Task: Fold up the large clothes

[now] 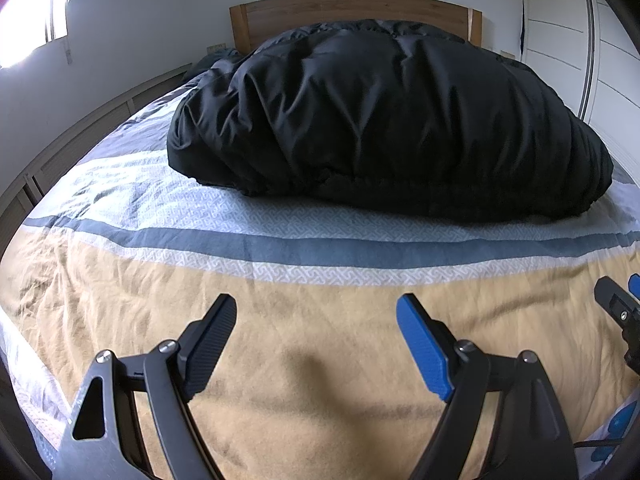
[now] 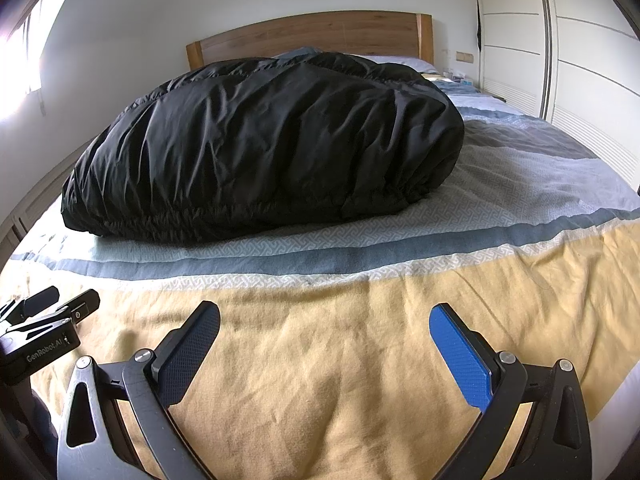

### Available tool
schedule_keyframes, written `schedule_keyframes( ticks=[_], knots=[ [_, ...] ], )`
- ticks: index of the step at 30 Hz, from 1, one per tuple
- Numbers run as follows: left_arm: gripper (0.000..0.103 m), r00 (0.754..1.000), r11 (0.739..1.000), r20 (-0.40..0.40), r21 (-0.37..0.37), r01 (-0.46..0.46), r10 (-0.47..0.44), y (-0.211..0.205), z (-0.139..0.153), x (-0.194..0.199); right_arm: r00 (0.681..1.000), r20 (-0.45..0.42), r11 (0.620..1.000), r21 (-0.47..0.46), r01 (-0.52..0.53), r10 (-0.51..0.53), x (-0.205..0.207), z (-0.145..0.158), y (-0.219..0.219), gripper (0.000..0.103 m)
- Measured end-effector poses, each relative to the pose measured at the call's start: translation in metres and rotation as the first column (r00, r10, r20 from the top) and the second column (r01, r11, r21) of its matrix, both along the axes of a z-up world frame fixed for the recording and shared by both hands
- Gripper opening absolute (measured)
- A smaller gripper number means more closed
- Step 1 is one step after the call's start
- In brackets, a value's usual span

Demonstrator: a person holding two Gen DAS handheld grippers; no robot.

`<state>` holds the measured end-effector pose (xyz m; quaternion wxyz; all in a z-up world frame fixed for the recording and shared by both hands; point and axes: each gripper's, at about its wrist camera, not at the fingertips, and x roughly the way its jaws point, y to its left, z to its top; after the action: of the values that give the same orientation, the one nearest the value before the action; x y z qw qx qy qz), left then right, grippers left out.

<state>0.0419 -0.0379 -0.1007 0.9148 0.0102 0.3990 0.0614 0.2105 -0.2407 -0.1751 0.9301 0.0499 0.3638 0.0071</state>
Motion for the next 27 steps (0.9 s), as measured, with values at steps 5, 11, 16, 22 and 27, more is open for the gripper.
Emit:
schedule_keyframes(
  ticks=[5, 11, 16, 22, 27],
  knots=[
    [0.082, 1.000, 1.000, -0.004, -0.008, 0.009, -0.009, 0.0009, -0.0009, 0.0007, 1.000, -0.003, 1.000, -0.002, -0.003, 0.003, 0.0014, -0.0012, 0.0003, 0.103],
    [0.082, 1.000, 1.000, -0.006, -0.009, 0.016, -0.016, 0.0010, -0.0011, 0.0012, 1.000, -0.004, 1.000, 0.000, -0.002, 0.002, 0.0020, -0.0020, -0.0002, 0.103],
    [0.082, 1.000, 1.000, -0.006, -0.009, 0.018, -0.018, 0.0017, -0.0007, 0.0012, 1.000, -0.007, 1.000, 0.000, -0.003, 0.003, 0.0025, -0.0027, -0.0003, 0.103],
    [0.082, 1.000, 1.000, -0.004, -0.004, 0.017, -0.017, 0.0018, -0.0006, 0.0006, 1.000, -0.007, 1.000, 0.000, -0.003, 0.003, 0.0026, -0.0031, -0.0005, 0.103],
    [0.082, 1.000, 1.000, 0.002, 0.001, 0.021, -0.021, 0.0004, 0.0007, -0.0012, 1.000, -0.007, 1.000, 0.000, -0.002, 0.002, 0.0027, -0.0031, -0.0005, 0.103]
  ],
)
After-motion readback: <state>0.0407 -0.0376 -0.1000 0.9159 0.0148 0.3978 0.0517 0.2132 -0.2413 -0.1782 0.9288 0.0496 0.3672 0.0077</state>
